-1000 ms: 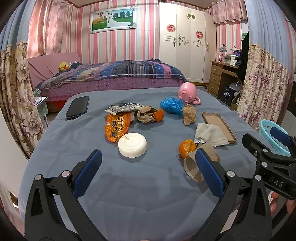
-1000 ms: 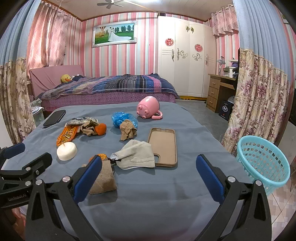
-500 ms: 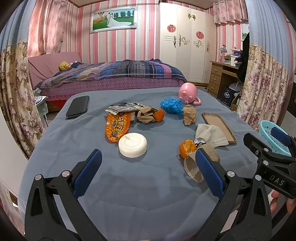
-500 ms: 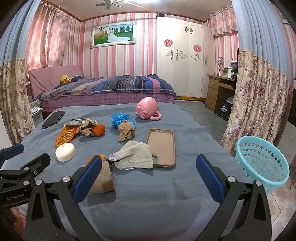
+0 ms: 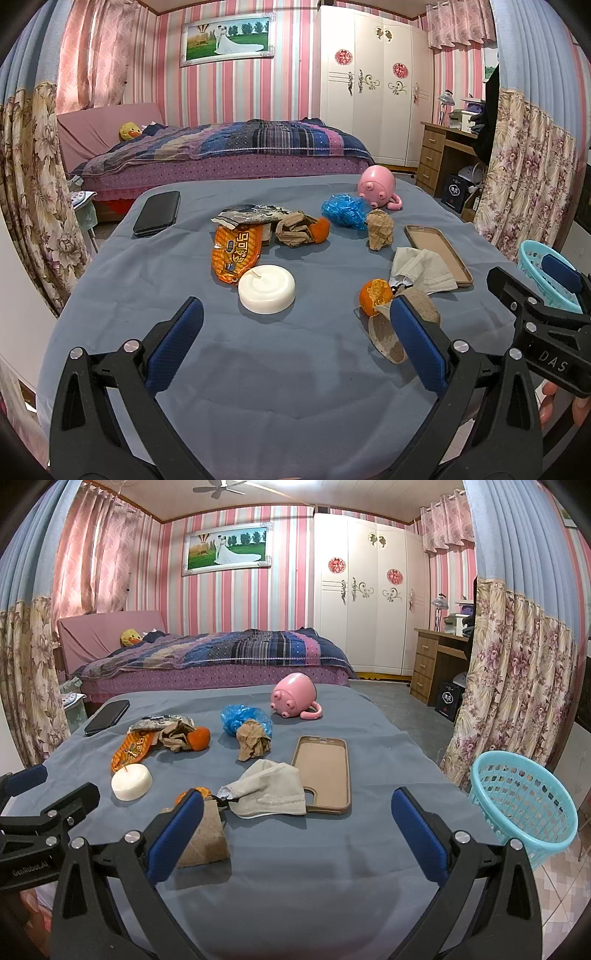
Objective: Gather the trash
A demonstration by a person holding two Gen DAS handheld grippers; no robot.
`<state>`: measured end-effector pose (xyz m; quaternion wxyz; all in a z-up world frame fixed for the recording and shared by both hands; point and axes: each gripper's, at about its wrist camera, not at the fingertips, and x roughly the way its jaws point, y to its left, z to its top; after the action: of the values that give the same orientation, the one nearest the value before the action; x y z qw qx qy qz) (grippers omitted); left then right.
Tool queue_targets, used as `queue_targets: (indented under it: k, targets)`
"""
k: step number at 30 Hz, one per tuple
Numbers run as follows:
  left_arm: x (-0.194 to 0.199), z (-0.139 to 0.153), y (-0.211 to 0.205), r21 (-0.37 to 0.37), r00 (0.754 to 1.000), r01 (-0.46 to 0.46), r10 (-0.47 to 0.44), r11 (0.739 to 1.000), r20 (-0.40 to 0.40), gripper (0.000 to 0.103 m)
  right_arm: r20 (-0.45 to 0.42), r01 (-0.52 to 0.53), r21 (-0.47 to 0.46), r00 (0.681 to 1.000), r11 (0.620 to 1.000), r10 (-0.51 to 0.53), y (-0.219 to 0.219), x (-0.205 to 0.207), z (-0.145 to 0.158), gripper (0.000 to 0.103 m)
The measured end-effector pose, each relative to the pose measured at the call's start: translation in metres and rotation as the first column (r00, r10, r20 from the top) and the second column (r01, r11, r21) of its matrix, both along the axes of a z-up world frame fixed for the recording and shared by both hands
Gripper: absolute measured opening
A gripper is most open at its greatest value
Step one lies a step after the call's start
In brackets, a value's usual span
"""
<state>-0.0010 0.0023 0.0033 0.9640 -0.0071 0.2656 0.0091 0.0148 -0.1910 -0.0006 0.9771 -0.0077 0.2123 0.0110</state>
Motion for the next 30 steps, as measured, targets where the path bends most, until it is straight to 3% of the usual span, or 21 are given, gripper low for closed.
queue_targets:
  k: [30]
  targets:
    - [-0.0019,0.0013,-0.0030,0.015,1.000,0.002,-0.003,1.000,0.009,0.098,-0.004,-0.001,-0.007,1.000,1.000,0.001,0.0015,-0.0012,-0.0025,0.099]
